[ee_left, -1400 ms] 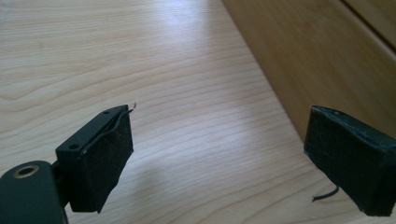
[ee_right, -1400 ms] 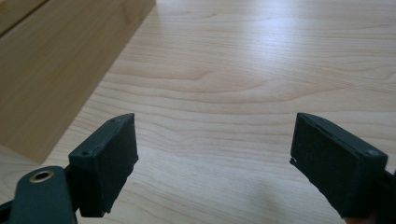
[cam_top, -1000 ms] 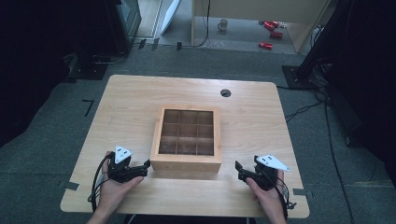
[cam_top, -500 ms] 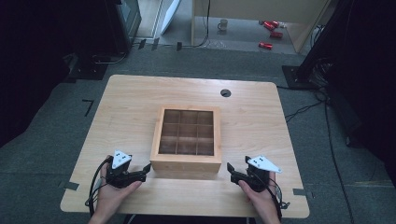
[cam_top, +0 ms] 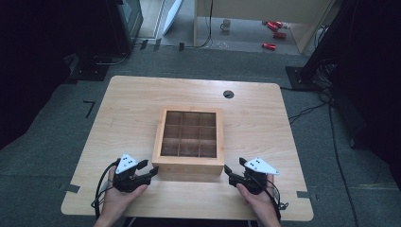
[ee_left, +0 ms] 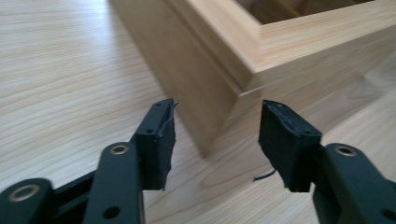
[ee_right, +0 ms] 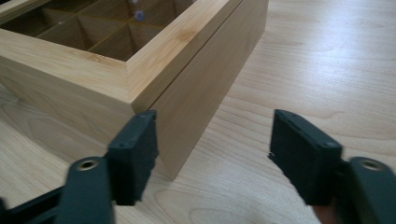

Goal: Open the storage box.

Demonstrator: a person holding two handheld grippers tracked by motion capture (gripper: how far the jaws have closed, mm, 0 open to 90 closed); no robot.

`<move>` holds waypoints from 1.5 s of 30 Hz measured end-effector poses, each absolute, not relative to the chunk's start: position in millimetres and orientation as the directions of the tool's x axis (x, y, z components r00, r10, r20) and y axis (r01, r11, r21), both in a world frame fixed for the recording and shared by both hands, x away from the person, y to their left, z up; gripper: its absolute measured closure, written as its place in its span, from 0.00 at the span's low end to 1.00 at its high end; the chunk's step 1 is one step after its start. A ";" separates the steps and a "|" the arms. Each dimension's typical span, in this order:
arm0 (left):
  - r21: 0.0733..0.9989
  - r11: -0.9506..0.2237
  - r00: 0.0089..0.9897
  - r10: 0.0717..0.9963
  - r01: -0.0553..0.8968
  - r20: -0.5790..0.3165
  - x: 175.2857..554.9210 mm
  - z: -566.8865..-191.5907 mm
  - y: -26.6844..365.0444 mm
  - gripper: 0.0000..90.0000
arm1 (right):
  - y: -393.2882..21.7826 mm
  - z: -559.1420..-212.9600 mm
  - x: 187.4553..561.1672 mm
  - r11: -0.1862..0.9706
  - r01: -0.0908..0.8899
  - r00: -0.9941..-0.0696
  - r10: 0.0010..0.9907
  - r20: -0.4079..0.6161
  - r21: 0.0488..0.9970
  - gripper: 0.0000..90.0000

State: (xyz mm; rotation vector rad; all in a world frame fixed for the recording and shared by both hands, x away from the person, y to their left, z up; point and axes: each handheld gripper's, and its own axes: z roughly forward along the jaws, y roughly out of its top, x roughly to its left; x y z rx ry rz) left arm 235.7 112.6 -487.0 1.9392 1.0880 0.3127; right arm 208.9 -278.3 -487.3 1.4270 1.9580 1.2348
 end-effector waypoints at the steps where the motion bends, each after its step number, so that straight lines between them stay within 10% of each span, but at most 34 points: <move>1: 0.786 -0.245 0.594 0.783 0.568 -0.185 236.1 -487.2 111.1 0.56 | -276.1 -487.6 208.8 0.085 0.534 -0.385 0.910 0.152 0.841 0.42; 13: 0.790 -0.246 0.618 0.760 0.561 -0.202 236.9 -486.8 110.2 0.63 | -275.9 -487.1 204.8 0.077 0.509 -0.425 0.888 0.173 0.857 0.60; 45: 0.802 -0.186 0.614 0.745 0.568 -0.262 237.1 -477.8 119.9 0.75 | -262.8 -486.1 192.0 0.114 0.469 -0.519 0.838 0.169 0.876 0.62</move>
